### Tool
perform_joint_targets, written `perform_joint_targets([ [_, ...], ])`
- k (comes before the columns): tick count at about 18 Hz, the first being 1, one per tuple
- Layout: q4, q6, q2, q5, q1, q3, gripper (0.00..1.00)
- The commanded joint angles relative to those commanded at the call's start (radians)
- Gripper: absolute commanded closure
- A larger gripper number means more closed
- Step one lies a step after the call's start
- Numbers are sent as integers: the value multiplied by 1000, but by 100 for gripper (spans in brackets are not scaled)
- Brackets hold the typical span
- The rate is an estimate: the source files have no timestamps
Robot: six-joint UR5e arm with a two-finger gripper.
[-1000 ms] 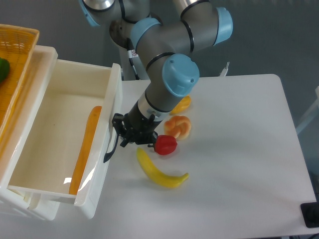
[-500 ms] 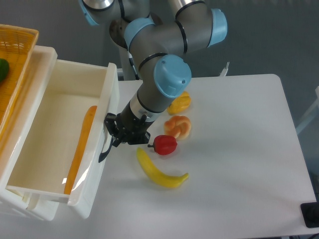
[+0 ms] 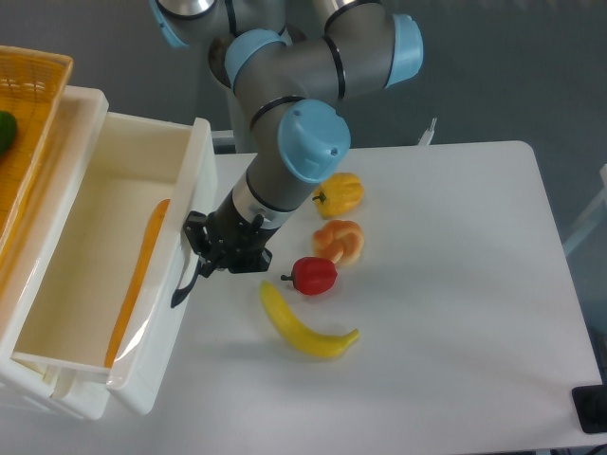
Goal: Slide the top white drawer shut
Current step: 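Push the drawer front with the gripper, sliding the drawer into the unit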
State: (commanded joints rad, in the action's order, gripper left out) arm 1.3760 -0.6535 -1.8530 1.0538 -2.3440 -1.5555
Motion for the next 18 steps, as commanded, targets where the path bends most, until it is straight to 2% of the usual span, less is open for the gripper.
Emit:
perform_joint_targets([
  [18, -5, 71, 18, -2, 118, 6, 89],
])
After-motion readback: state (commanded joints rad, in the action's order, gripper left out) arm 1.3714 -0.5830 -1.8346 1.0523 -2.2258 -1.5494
